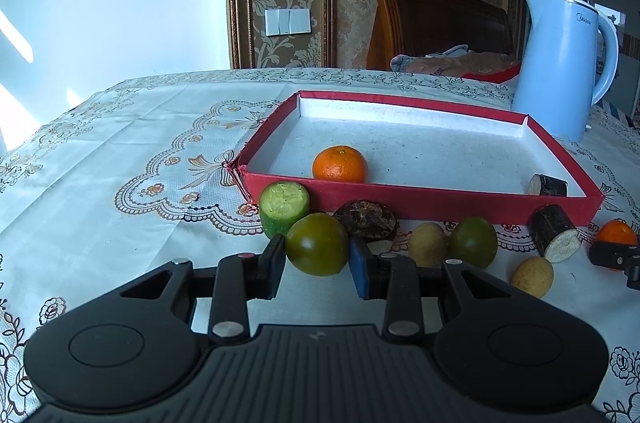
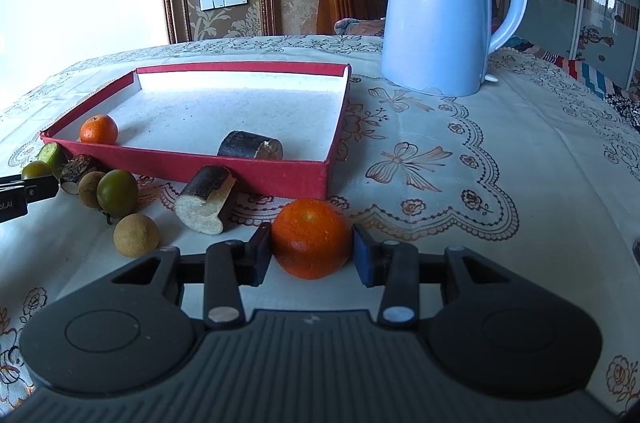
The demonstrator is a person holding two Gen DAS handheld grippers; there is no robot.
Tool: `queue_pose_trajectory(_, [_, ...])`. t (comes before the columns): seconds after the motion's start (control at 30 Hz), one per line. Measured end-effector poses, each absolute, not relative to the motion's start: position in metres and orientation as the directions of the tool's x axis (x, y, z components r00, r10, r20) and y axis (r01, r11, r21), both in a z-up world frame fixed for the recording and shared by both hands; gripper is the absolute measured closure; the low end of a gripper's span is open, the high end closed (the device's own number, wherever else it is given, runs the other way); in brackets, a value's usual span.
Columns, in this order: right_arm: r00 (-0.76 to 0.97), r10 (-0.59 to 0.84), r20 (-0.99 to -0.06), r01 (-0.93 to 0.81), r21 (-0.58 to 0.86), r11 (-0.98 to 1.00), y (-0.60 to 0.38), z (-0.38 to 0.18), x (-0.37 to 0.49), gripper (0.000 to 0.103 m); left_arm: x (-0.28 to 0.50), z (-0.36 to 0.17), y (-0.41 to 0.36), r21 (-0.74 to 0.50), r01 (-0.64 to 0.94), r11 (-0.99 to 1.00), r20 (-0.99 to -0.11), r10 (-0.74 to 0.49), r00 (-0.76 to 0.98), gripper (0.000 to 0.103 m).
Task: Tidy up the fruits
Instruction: 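Carry the mandarin and green fruit into the red tray and open both grippers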
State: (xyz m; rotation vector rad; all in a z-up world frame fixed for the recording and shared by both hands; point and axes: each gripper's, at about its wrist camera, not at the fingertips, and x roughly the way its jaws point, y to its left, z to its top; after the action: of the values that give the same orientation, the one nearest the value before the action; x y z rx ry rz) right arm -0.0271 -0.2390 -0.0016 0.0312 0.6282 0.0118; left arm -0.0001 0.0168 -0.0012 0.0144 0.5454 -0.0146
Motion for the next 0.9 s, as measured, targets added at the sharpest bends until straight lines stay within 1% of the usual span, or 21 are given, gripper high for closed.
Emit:
queue_pose_trajectory(0.4, [0.831, 0.042, -0.555, -0.022, 0.043, 0.999, -0.239, 0.004, -0.031, 0.064, -0.001, 0.004, 0.015, 0.014, 0.020, 1.000, -0.512, -0.010, 0.859, 0.069])
queue_pose_trajectory(0.6, [0.858, 0.071, -0.509, -0.056, 0.045, 0.997, -0.232, 0.024, -0.023, 0.064, 0.001, 0.007, 0.008, 0.019, 0.028, 0.999, -0.505, -0.015, 0.863, 0.069])
queue_pose_trajectory(0.7, [0.874, 0.073, -0.481, -0.073, 0.020, 0.997, -0.225, 0.035, -0.014, 0.064, 0.002, 0.009, 0.006, 0.016, 0.034, 0.999, -0.500, -0.022, 0.866, 0.069])
queue_pose_trajectory(0.9, [0.870, 0.065, -0.489, -0.064, 0.020, 0.998, -0.227, 0.037, 0.011, 0.064, 0.008, 0.029, 0.001, 0.021, 0.057, 0.998, -0.454, -0.041, 0.890, 0.069])
